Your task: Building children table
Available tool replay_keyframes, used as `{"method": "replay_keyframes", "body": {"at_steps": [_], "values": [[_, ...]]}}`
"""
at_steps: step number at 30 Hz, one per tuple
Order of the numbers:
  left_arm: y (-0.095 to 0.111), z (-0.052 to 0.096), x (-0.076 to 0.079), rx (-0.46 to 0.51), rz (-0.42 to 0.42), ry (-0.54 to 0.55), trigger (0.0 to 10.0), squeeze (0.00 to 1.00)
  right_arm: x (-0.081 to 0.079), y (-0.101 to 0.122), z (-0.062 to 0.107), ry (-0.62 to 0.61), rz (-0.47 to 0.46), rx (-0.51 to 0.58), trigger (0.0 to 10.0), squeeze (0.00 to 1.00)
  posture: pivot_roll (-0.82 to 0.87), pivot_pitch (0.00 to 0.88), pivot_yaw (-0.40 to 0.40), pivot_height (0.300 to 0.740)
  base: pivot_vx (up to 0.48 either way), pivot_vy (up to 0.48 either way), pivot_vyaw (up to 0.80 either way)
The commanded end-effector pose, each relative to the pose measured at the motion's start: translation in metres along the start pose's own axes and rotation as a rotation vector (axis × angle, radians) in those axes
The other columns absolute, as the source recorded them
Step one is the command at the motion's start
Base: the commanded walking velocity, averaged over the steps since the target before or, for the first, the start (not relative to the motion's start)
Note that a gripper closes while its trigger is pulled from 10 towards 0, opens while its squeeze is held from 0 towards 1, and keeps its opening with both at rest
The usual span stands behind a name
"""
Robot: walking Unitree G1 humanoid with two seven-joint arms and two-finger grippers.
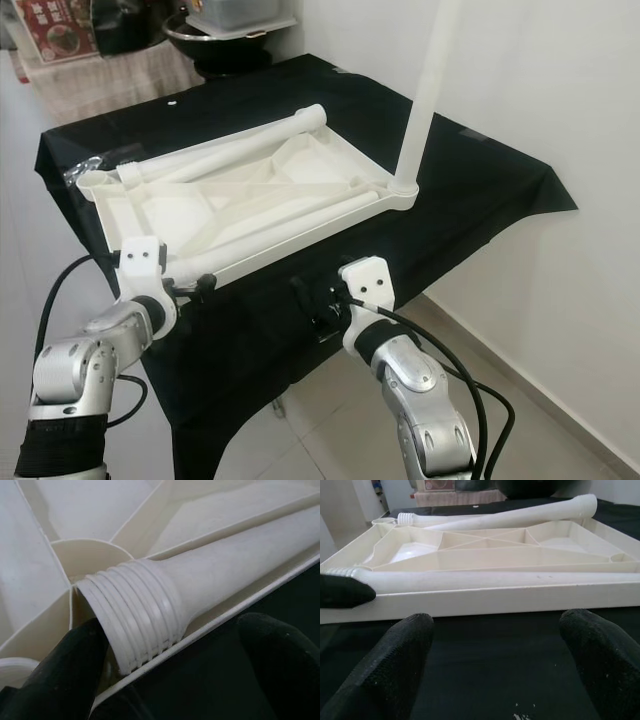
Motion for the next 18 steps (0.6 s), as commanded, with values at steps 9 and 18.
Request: {"method": "replay_keyframes", "body": {"at_steps": [9,18], "values": [[0.002,-0.001,-0.009,0.001,0.196,-0.073,10.0,0.0,-0.003,0.005,0.001,0.016,-0.014,0.01,10.0,0.0,-0.02,0.119,0.008,0.74,0.0,0.0,0.0],[0.01,0.0,-0.011,0.071,0.243,-0.118,4.2,0.0,-0.004,0.006,0.0,0.022,-0.013,0.014,10.0,0.0,-0.02,0.12,0.001,0.74,0.0,0.0,0.0]]}}
Point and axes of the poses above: a point about 5 cm out from each wrist's last joint towards the gripper, its own z axis pointing back from the gripper into the wrist, its own y axis along the axis of the wrist's last joint, x = y × z, the point moved 1 cm from there along -z, pointing out of the wrist towards the gripper, and after that the axes turned 9 degrees about z, right-handed, at the moved point
